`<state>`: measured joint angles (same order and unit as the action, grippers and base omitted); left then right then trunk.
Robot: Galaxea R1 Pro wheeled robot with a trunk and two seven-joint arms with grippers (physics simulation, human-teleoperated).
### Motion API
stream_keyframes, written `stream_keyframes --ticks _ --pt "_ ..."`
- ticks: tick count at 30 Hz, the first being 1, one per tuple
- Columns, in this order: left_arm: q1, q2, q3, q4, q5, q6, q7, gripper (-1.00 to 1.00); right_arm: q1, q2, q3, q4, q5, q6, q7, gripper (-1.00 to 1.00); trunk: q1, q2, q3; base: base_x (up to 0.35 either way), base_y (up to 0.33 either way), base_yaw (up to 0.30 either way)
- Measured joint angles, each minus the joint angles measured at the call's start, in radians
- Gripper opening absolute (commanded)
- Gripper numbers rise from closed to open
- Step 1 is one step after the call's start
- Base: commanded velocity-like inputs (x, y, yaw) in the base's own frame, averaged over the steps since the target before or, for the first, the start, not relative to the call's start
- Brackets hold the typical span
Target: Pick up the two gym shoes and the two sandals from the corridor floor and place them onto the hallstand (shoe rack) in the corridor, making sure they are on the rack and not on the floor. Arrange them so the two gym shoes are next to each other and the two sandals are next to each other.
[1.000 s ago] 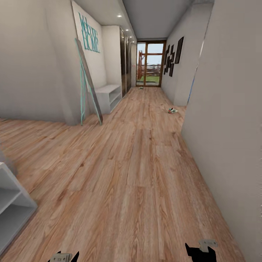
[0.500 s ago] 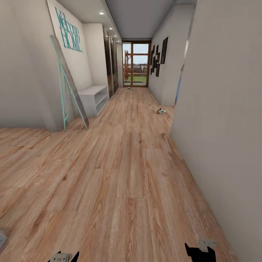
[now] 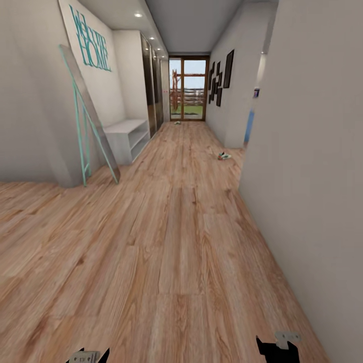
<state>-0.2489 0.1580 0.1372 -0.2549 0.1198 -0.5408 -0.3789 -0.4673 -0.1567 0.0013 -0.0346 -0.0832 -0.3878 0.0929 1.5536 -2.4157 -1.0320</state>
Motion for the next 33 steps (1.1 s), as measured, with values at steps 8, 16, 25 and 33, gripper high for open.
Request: stream_keyframes --ticks 8,16,25,33 --pt "0.000 0.000 0.000 0.000 0.000 0.000 0.001 1.00 0.000 0.000 0.000 0.000 -0.001 0.000 -0.006 1.00 0.000 0.000 0.000 0.337 0.000 0.000" --pt "0.000 0.000 0.000 0.000 0.000 0.000 0.001 1.00 0.000 0.000 0.000 0.001 0.000 0.001 -0.007 1.00 0.000 0.000 0.000 0.337 0.000 0.000" --pt "0.000 -0.001 0.000 0.001 0.000 0.000 0.001 1.00 0.000 0.000 0.000 0.001 0.000 0.002 -0.007 1.00 0.000 0.000 0.000 0.337 0.000 0.000" --pt "0.000 -0.001 0.000 0.004 0.000 0.000 0.000 1.00 0.000 0.002 0.000 0.001 0.000 0.002 -0.007 1.00 0.000 0.000 0.000 0.337 0.000 0.000"
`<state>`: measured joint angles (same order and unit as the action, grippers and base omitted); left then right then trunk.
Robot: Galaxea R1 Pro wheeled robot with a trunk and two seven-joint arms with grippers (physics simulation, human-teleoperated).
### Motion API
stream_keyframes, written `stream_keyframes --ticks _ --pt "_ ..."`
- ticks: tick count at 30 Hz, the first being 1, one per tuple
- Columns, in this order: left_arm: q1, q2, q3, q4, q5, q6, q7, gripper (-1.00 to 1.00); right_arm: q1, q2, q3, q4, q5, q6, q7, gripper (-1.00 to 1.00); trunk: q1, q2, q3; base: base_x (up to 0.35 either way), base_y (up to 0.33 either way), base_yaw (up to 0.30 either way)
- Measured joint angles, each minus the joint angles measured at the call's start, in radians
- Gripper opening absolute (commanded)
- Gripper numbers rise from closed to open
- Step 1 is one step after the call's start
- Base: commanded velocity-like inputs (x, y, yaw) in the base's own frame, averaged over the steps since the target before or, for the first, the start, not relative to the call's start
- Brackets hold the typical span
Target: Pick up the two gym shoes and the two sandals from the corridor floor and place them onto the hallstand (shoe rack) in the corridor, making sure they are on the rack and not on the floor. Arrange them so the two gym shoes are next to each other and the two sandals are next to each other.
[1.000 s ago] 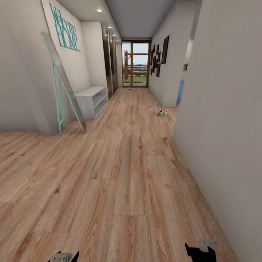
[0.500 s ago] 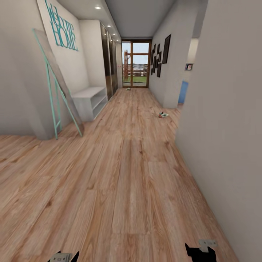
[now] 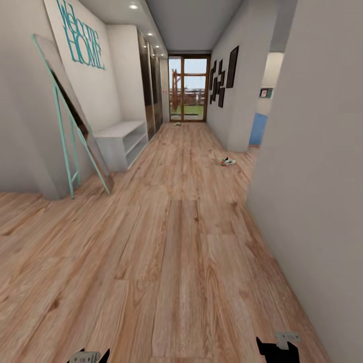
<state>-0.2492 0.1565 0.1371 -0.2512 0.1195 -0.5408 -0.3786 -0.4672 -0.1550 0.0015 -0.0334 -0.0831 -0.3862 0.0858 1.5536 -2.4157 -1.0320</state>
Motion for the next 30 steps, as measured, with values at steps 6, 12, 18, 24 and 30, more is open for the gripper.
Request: stream_keyframes --ticks 6,12,18,24,30 --pt "0.000 0.000 -0.001 0.004 -0.001 0.000 0.000 1.00 0.000 0.001 0.000 0.000 0.000 0.000 0.000 1.00 0.000 0.000 0.000 0.337 0.000 0.000" --pt "0.000 0.001 0.002 0.005 0.003 0.000 0.012 1.00 0.000 0.005 0.000 0.000 0.001 -0.001 0.000 1.00 0.000 0.000 0.000 0.337 0.000 0.000" --pt "0.000 0.000 0.003 0.005 0.002 0.000 0.060 1.00 0.000 0.005 0.000 0.000 0.001 -0.001 0.000 1.00 0.000 0.000 0.000 0.337 0.000 0.000" --pt "0.000 -0.015 -0.004 0.006 -0.007 0.000 0.112 1.00 0.000 0.005 0.000 0.000 0.001 0.000 0.000 1.00 0.000 0.000 0.000 0.338 0.000 0.000" --pt "0.000 -0.019 -0.005 0.006 -0.007 0.000 0.114 1.00 0.001 0.005 0.000 0.000 0.001 0.000 0.000 1.00 0.000 0.000 0.000 0.338 0.000 0.000"
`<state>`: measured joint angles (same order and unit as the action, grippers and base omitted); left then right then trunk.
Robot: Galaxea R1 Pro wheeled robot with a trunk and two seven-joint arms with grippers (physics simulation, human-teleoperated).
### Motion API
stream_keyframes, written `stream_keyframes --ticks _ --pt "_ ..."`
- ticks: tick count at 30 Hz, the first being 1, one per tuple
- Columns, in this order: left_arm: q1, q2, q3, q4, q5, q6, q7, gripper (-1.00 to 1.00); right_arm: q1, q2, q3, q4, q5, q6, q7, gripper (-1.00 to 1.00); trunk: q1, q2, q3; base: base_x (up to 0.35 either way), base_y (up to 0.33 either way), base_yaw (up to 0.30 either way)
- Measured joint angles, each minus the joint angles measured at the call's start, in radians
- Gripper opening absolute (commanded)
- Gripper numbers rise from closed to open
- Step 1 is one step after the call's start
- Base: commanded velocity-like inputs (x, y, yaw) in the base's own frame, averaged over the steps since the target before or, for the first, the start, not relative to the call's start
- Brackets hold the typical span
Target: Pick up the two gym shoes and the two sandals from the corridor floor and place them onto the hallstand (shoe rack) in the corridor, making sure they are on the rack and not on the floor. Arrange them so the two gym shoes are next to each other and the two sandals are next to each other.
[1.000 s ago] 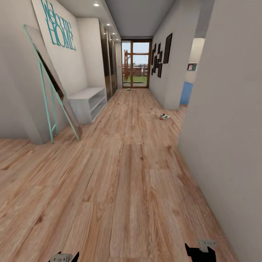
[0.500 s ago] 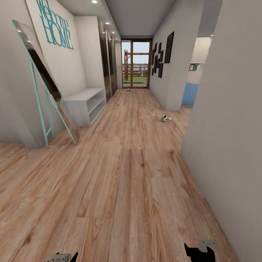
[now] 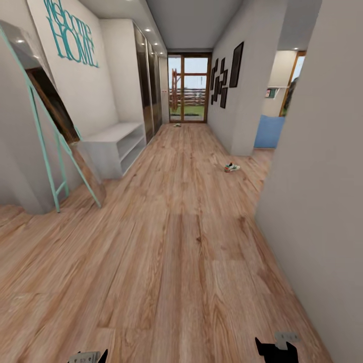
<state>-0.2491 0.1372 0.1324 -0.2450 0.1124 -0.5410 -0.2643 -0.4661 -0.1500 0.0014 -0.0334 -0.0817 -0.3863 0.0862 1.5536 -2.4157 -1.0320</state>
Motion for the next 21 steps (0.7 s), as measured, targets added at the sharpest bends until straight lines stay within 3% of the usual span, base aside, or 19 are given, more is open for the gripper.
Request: stream_keyframes --ticks 21 --pt "0.000 -0.001 0.000 0.000 0.000 0.000 0.002 1.00 0.002 0.002 0.000 0.000 0.000 0.000 0.001 1.00 0.000 0.000 0.000 0.338 0.000 0.000"
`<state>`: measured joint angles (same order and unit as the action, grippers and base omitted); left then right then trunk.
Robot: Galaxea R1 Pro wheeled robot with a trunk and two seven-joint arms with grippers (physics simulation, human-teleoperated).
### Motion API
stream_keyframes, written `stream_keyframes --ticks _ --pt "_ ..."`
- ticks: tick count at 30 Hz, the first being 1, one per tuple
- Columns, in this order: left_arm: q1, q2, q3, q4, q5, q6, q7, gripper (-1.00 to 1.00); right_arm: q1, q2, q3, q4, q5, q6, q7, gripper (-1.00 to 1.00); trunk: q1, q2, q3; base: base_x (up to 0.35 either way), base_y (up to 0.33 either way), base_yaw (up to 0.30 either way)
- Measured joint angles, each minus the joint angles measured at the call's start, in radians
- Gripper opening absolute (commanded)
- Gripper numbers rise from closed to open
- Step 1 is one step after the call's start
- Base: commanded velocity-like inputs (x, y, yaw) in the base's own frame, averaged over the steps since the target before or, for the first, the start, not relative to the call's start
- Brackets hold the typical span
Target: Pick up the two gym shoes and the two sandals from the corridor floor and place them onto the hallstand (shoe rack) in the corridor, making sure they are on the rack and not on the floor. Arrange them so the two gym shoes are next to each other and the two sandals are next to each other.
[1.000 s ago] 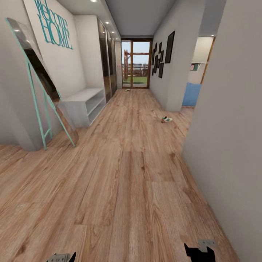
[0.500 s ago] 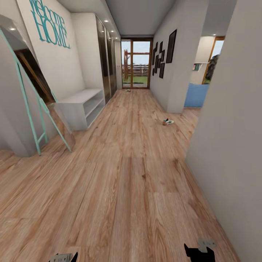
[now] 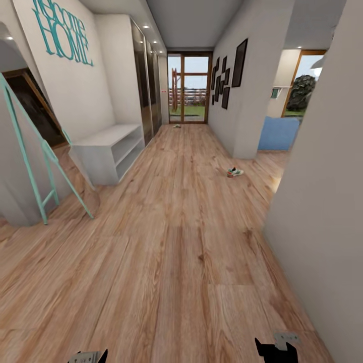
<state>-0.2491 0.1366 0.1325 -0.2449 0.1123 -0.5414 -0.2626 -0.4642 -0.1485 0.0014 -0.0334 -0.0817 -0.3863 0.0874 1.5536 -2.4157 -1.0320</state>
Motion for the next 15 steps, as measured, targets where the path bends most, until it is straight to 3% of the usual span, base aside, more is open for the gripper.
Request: stream_keyframes --ticks 15 --pt "0.000 0.000 0.001 0.000 0.001 0.000 0.000 1.00 0.005 0.000 0.000 0.000 0.000 0.000 0.000 1.00 0.000 0.000 0.000 0.338 0.000 0.000"
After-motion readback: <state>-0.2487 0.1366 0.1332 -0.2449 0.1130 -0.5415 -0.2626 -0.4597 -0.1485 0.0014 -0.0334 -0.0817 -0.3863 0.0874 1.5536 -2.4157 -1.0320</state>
